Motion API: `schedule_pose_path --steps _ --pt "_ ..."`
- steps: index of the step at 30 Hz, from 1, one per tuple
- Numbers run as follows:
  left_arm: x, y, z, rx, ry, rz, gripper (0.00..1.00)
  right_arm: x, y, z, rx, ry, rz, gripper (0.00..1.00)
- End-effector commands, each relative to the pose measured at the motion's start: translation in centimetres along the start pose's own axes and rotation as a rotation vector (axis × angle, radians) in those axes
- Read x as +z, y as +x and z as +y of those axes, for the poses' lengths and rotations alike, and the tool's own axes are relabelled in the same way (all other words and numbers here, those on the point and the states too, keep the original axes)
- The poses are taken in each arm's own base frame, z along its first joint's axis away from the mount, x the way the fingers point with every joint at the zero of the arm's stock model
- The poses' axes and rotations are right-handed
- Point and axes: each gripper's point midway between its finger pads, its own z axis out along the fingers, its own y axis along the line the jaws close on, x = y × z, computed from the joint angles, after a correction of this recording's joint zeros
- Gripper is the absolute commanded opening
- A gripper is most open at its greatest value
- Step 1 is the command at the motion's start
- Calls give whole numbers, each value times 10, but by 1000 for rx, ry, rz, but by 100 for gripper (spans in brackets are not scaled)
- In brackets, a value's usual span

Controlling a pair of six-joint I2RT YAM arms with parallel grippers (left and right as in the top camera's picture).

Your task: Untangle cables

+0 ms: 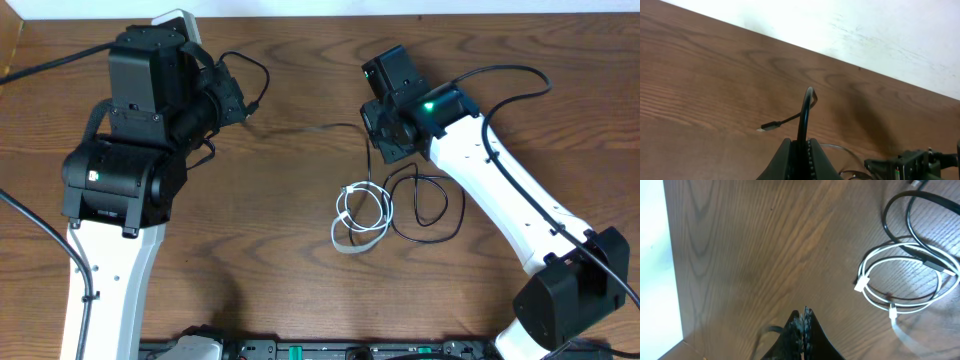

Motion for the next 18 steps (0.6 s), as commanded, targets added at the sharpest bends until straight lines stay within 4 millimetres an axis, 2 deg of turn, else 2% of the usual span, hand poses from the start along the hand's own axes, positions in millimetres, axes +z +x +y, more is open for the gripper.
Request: schedule_pose_path --steps 1,5,8,9,11,13,14,17,18 --pt "2 -4 -2 14 -1 -6 8 -3 12 -2 -12 9 61 2" --pt "9 0 0 14 -12 16 7 -3 31 -6 5 22 125 1" --pt "12 2 1 15 -17 28 7 -3 34 2 39 -14 88 2" --pt "12 3 2 15 -20 34 7 -3 35 13 -14 -69 53 1" --pt "12 5 2 20 -22 42 8 -4 31 20 -158 -104 -5 3" --pt "11 8 -1 62 2 56 8 -5 26 23 -341 -113 -54 22" --pt "11 8 -4 87 16 58 7 -5 26 23 -490 -108 -66 28" --pt "8 -1 -9 97 38 17 7 -4 28 20 -846 -92 -60 52" --pt "5 -6 -12 97 49 -9 8 -4 31 17 -941 -87 -44 51"
